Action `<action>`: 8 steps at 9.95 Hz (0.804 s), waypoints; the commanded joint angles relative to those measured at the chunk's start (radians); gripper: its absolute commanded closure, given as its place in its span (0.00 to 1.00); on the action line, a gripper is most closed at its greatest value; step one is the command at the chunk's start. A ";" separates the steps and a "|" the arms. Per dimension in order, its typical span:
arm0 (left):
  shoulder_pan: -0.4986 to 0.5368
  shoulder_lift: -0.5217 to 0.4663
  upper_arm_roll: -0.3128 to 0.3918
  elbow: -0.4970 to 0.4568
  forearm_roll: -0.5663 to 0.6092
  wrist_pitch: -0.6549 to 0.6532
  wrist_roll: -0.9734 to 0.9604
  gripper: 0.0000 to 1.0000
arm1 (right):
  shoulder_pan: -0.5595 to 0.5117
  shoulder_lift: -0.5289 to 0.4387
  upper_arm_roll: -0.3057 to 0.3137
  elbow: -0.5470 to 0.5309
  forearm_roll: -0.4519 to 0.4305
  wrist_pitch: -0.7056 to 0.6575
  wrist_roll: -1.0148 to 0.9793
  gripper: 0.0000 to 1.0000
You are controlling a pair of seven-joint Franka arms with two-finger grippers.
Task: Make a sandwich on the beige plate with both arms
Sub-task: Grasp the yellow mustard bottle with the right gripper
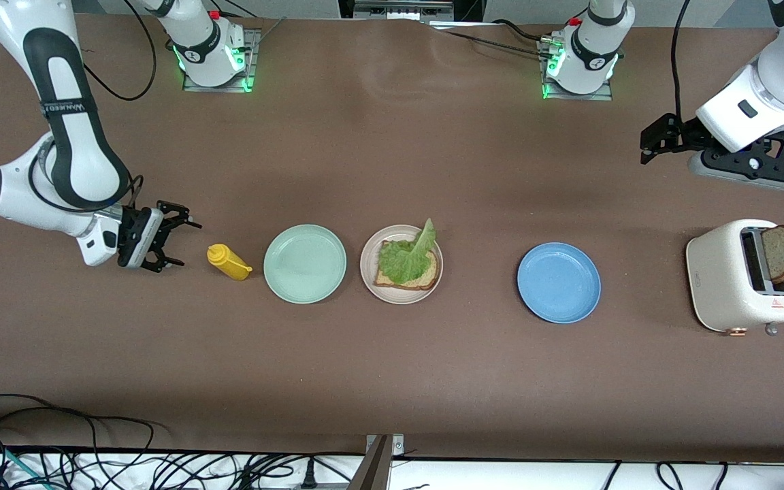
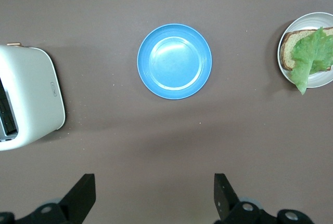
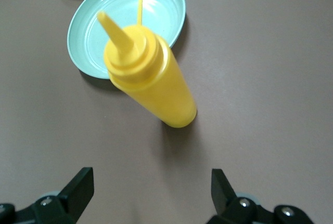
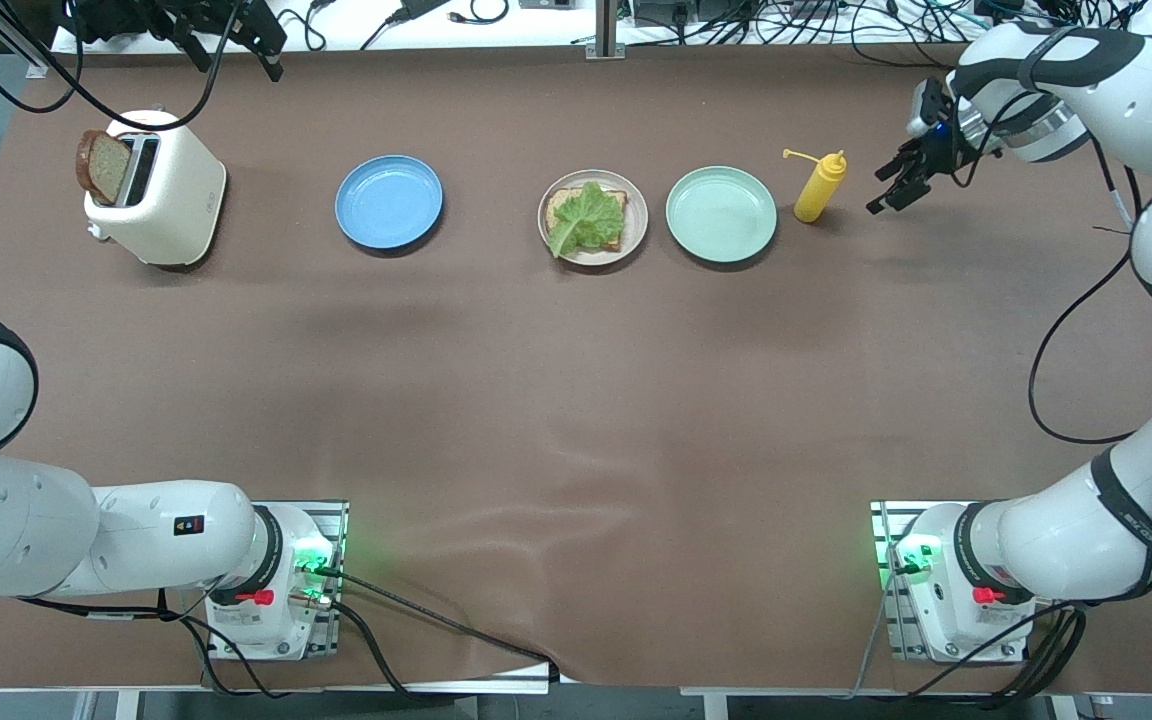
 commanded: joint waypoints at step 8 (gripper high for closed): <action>0.001 -0.019 -0.002 -0.017 -0.013 0.005 -0.004 0.00 | -0.002 0.126 0.046 0.044 0.213 0.007 -0.204 0.00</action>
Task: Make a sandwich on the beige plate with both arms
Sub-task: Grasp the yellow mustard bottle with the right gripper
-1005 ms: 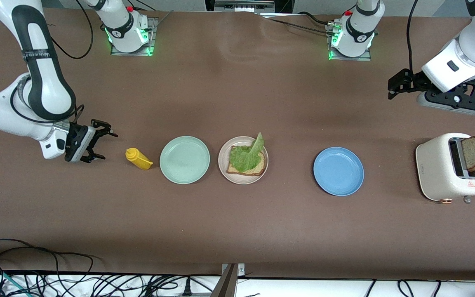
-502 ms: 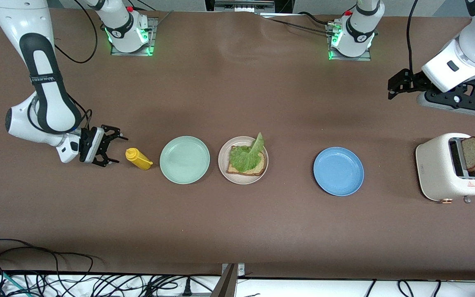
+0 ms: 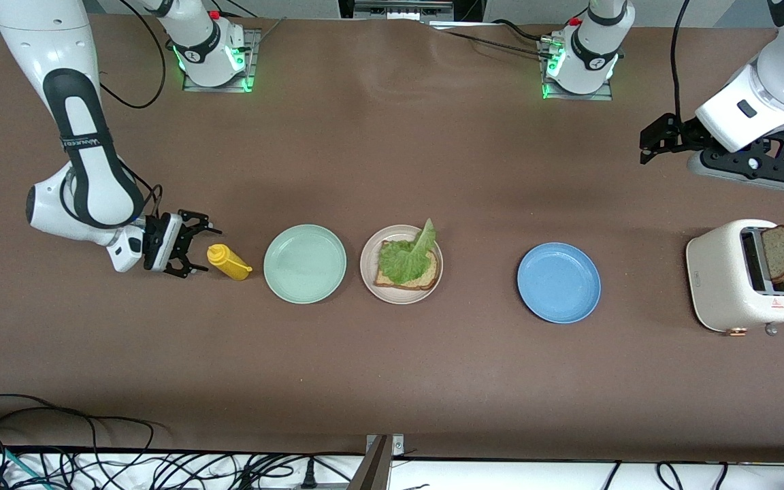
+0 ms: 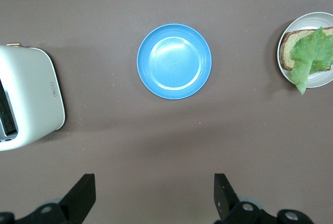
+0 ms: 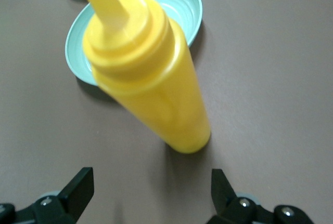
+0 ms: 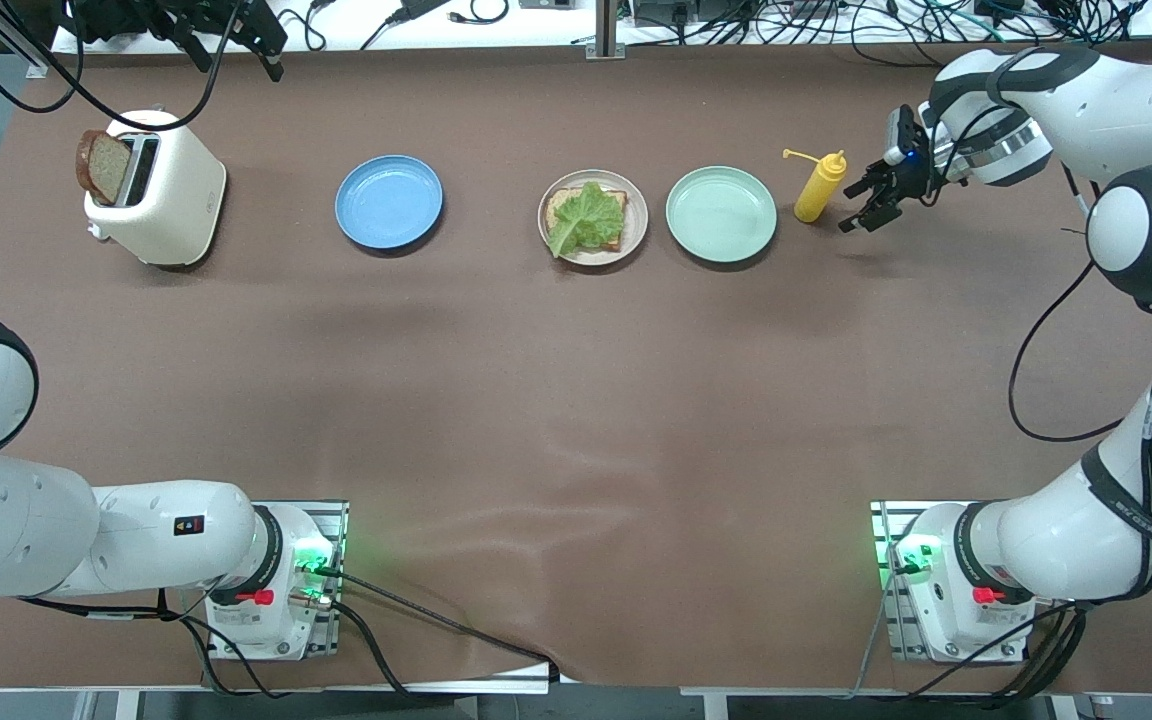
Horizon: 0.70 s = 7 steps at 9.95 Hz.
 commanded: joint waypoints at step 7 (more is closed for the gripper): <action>0.002 -0.019 -0.002 -0.017 -0.013 0.005 -0.004 0.00 | -0.003 0.079 0.039 0.095 0.074 0.002 -0.097 0.00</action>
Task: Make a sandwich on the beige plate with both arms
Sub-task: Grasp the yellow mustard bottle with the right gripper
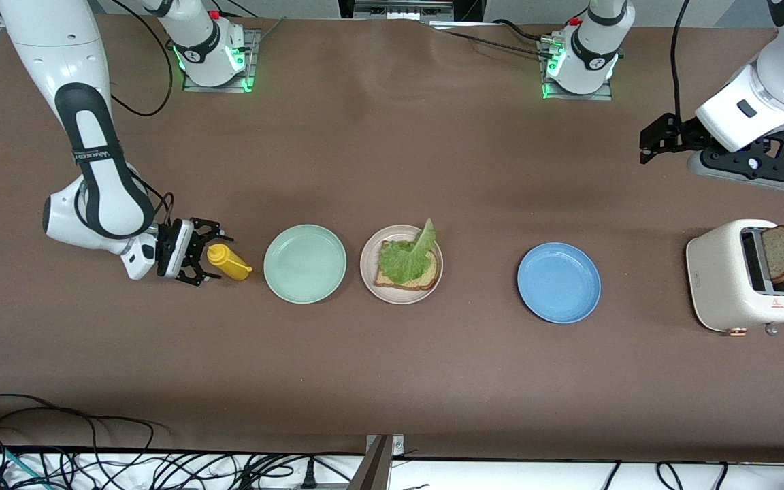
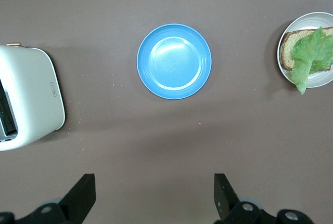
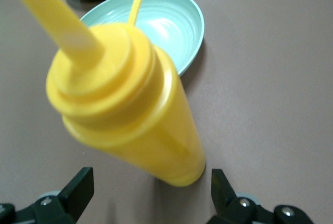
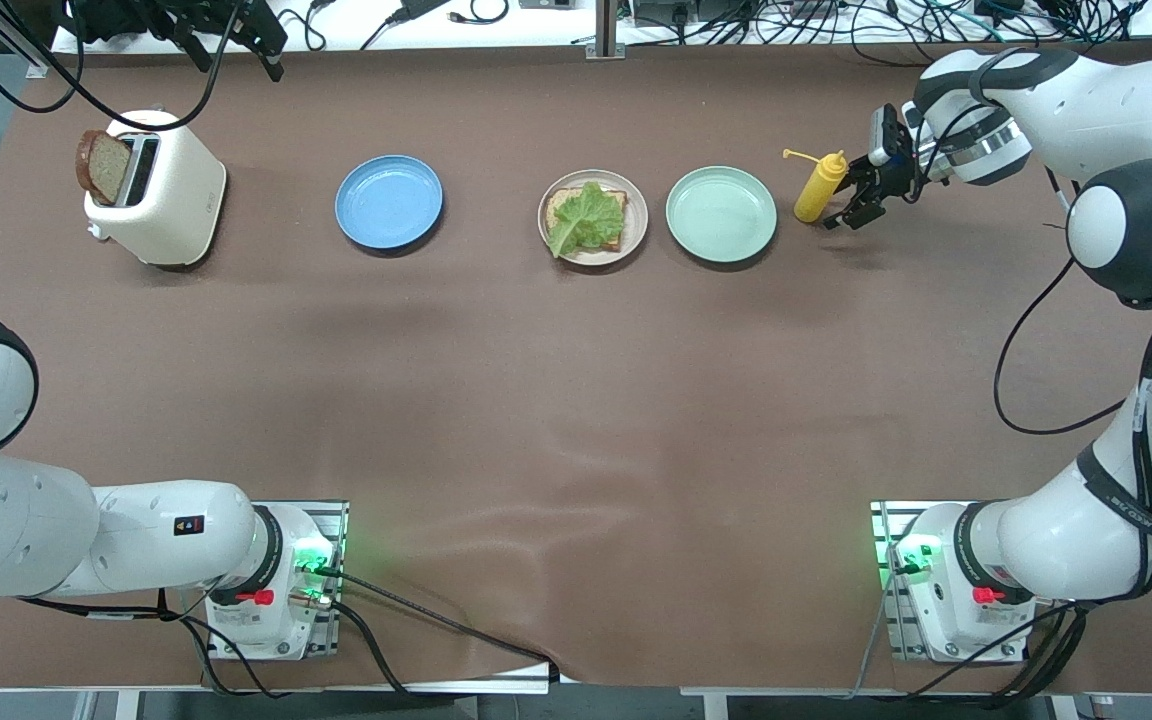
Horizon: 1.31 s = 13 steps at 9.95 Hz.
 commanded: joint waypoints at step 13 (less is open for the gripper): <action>0.001 -0.019 -0.002 -0.017 -0.015 0.005 -0.004 0.00 | 0.003 0.026 0.047 0.140 -0.122 0.024 0.161 0.82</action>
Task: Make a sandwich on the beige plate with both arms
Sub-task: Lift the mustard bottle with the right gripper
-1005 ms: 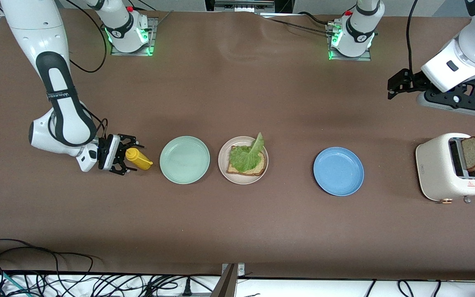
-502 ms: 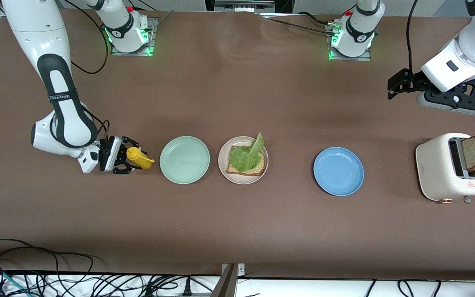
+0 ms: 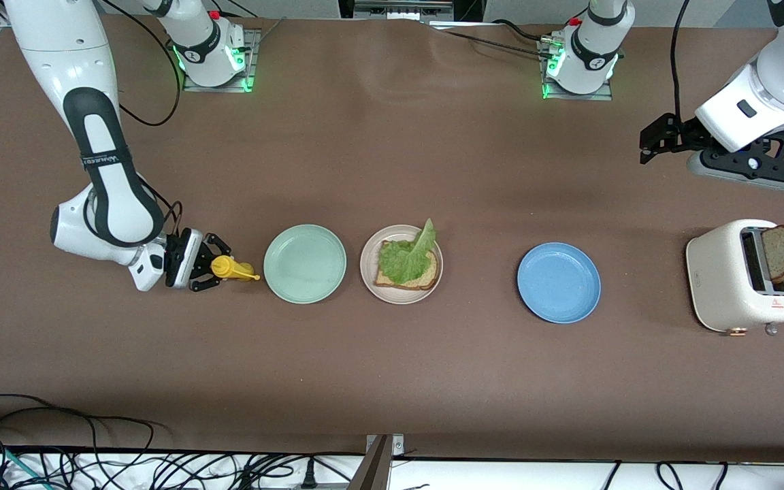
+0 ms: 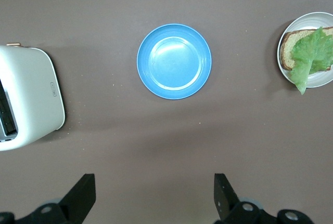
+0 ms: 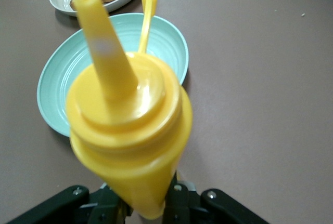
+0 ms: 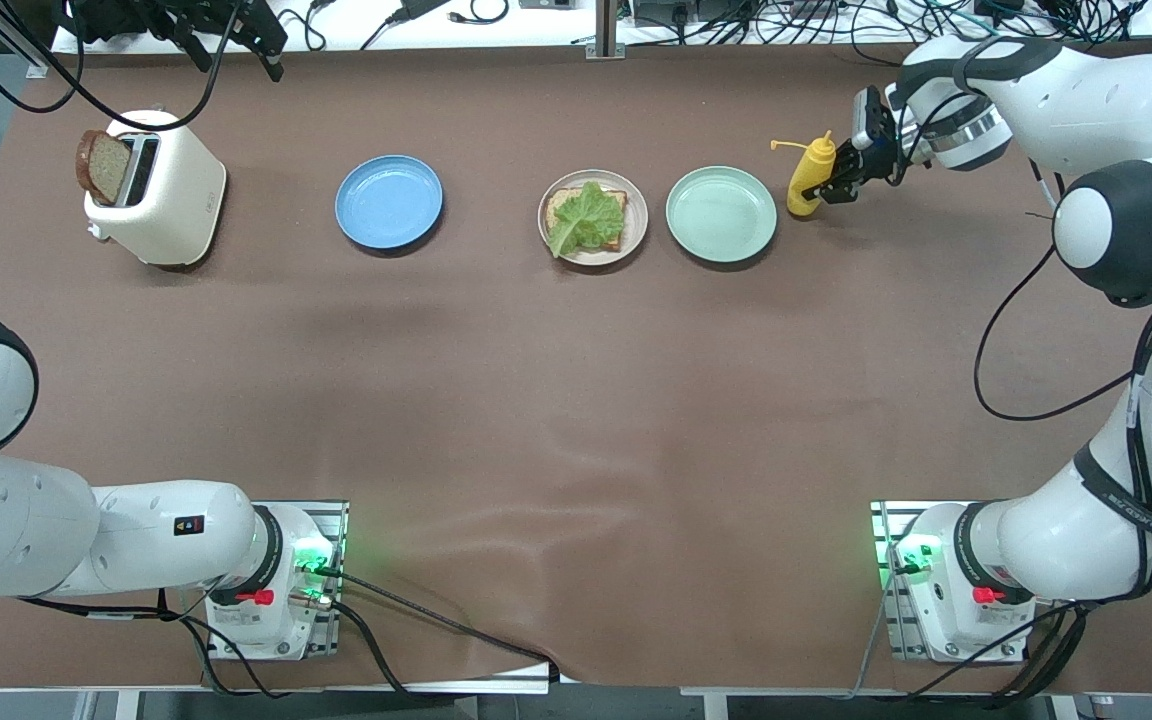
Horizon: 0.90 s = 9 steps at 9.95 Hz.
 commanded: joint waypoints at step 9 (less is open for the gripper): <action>0.003 -0.019 -0.002 -0.017 -0.015 0.005 -0.004 0.00 | 0.055 -0.137 0.184 0.142 -0.722 -0.036 1.065 0.82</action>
